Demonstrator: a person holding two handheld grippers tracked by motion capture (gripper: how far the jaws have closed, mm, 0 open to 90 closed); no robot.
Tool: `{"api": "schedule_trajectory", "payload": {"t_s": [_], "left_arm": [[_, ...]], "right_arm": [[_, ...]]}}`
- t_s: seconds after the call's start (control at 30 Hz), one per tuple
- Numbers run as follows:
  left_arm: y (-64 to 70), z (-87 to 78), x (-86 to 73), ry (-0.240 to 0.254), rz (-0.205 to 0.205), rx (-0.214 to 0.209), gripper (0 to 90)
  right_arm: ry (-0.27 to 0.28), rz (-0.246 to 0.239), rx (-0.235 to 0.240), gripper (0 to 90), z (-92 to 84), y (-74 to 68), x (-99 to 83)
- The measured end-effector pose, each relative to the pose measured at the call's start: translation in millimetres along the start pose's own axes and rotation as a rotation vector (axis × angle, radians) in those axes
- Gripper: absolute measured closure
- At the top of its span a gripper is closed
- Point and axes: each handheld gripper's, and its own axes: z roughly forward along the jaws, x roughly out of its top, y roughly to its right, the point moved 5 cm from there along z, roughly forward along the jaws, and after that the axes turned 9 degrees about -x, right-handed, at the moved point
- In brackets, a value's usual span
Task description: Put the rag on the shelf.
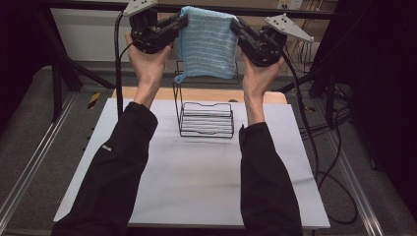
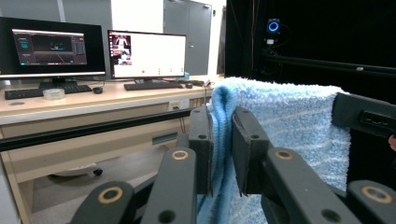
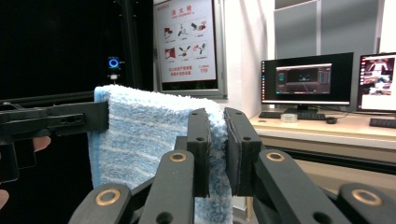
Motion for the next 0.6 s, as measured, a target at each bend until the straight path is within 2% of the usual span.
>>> {"api": "schedule_trajectory", "payload": {"t_s": [0.3,0.6], "left_arm": [[-7.7,13.0,0.9,-0.002,0.026,0.002,78.7],[-15.8,15.3,-24.0,-0.018,-0.005,-0.007,78.6]], "right_arm": [[0.008,-0.015,-0.024,81.6,8.3,5.4,-1.6],[-0.036,-0.021,-0.023,81.6,17.8,12.1,-17.7]]}}
